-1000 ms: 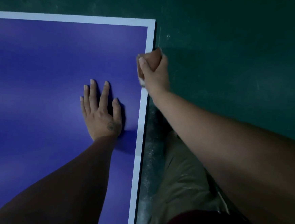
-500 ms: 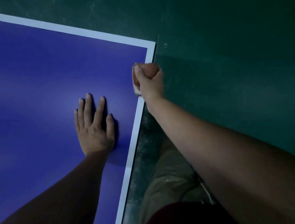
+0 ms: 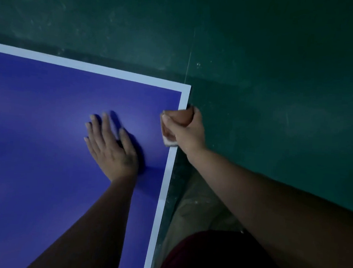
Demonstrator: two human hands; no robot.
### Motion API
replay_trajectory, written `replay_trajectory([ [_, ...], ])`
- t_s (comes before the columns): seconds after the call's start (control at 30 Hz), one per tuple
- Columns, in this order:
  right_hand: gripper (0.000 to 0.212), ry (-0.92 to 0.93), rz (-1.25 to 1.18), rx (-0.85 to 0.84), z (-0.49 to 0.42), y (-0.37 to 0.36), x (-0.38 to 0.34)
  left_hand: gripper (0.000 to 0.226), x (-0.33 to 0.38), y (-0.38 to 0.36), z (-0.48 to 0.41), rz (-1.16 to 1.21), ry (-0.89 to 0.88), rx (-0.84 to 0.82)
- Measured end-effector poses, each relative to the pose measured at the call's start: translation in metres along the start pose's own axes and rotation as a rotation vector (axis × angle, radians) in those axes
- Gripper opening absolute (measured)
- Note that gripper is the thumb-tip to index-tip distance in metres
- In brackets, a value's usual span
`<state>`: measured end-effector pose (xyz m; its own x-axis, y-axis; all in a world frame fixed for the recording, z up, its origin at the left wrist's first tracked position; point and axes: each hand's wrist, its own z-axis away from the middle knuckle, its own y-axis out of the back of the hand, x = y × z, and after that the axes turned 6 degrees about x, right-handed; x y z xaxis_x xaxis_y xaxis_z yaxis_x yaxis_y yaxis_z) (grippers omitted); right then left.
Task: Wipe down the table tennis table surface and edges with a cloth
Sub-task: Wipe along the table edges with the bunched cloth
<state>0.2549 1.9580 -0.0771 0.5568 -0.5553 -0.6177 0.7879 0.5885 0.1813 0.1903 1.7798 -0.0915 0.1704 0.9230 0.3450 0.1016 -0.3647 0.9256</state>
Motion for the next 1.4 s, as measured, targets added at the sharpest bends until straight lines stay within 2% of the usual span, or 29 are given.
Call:
replay_trajectory([
  [0.13, 0.082, 0.103, 0.024, 0.121, -0.013, 0.000, -0.037, 0.066, 0.040, -0.025, -0.075, -0.045, 0.438, 0.093],
  [0.2, 0.076, 0.152, 0.031, 0.166, -0.004, 0.005, -0.034, 0.067, 0.045, -0.033, -0.101, -0.135, 0.542, 0.095],
  [0.3, 0.071, 0.164, 0.104, 0.165, 0.008, 0.011, -0.021, 0.068, 0.041, -0.040, -0.116, -0.220, 0.531, 0.093],
  [0.43, 0.057, 0.003, 0.151, 0.095, -0.011, 0.002, -0.031, 0.068, 0.041, -0.043, -0.115, -0.274, 0.511, 0.090],
  [0.5, 0.056, -0.015, 0.145, 0.092, -0.022, 0.001, -0.044, 0.067, 0.044, -0.042, -0.113, -0.276, 0.512, 0.083],
  [0.67, 0.058, 0.146, 0.231, 0.193, -0.024, 0.016, -0.056, 0.066, 0.042, -0.043, -0.114, -0.264, 0.517, 0.090],
  [0.77, 0.061, 0.346, 0.358, 0.242, -0.025, 0.021, -0.063, 0.066, 0.041, -0.043, -0.117, -0.256, 0.517, 0.094],
  [0.83, 0.063, 0.461, 0.497, 0.166, -0.031, 0.022, -0.073, 0.066, 0.041, -0.044, -0.116, -0.246, 0.518, 0.083],
  [0.93, 0.058, 0.440, 0.682, -0.033, -0.045, 0.023, -0.091, 0.067, 0.041, -0.043, -0.116, -0.223, 0.522, 0.073],
  [1.03, 0.053, 0.406, 0.899, -0.157, -0.068, 0.022, -0.117, 0.067, 0.041, -0.044, -0.116, -0.190, 0.525, 0.062],
  [1.13, 0.066, 0.351, 1.055, -0.282, -0.085, 0.014, -0.144, 0.067, 0.040, -0.044, -0.116, -0.180, 0.541, 0.045],
  [1.27, 0.085, 0.383, 1.129, -0.412, -0.086, -0.002, -0.152, 0.065, 0.040, -0.044, -0.113, -0.153, 0.533, 0.088],
  [1.4, 0.086, 0.375, 1.258, -0.573, -0.092, -0.006, -0.141, 0.063, 0.042, -0.042, -0.114, -0.136, 0.586, 0.119],
])
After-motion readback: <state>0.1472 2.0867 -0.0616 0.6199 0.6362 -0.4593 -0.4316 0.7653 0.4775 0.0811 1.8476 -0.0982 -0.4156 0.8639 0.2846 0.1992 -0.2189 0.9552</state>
